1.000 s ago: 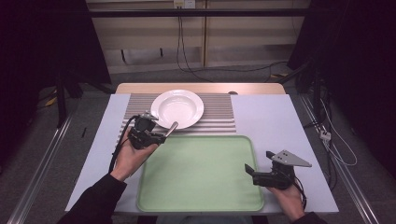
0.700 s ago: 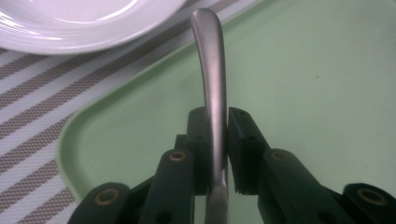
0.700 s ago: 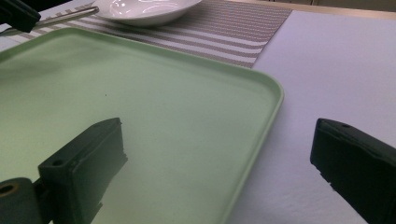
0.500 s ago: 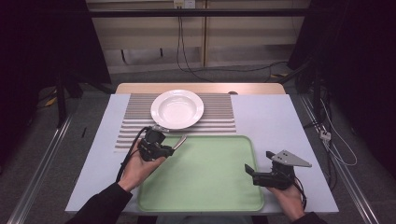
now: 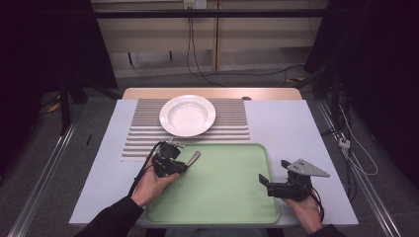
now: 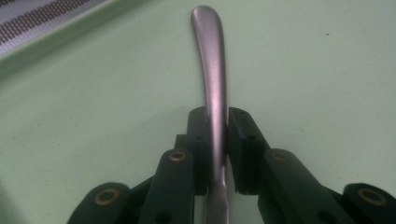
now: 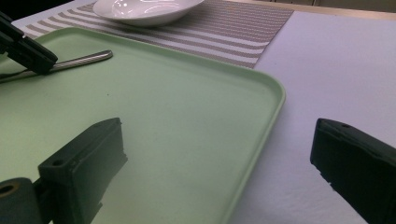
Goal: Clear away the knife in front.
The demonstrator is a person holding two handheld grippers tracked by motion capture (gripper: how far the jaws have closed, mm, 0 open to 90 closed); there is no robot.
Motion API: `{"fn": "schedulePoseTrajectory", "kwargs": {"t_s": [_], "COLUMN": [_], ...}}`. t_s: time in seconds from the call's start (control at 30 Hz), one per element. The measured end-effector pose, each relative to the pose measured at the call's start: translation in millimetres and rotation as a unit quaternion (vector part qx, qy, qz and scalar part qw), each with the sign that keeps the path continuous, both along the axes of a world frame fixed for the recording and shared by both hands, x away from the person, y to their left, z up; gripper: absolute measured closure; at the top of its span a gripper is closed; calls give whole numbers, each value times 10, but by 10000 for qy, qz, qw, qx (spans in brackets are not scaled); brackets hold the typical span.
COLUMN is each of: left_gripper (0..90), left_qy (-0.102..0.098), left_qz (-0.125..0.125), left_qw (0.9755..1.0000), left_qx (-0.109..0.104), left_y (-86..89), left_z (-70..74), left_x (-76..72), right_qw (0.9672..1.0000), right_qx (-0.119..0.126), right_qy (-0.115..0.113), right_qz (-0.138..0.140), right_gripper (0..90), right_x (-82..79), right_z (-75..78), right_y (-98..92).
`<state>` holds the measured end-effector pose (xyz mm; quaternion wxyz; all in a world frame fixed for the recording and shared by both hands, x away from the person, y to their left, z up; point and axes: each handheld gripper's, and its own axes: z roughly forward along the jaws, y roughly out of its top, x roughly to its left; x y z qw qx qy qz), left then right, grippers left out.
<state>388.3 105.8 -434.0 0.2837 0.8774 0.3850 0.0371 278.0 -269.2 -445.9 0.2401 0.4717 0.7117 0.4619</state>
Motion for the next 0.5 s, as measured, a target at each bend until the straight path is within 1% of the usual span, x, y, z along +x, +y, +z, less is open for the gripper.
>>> {"fn": "schedulePoseTrajectory", "kwargs": {"t_s": [0.07, 0.13, 0.27, 0.37, 0.5], "left_gripper": [799, 798, 796, 796, 795], "left_qy": [-25, -37, -11, 61, 140], "left_qz": [38, 58, 138, 112, 166], "left_qw": [10000, 10000, 9999, 9999, 9996], "left_qx": [6, -31, -66, -96, -168], "left_y": [-3, 1, 4, 17, 35], "left_z": [0, -7, -10, -8, -9], "left_x": [-8, -13, -54, -77, -98], "right_qw": [10000, 10000, 10000, 10000, 10000], "right_qx": [9, 7, -8, -19, -18], "right_qy": [3, -4, -6, -14, -13], "right_qz": [-4, -3, 6, 20, 21], "right_gripper": [29, 29, 29, 29, 28], "right_x": [0, 0, -1, 0, 2], "right_z": [0, -1, 1, 2, 2], "right_y": [-1, -2, 3, 6, 3]}}
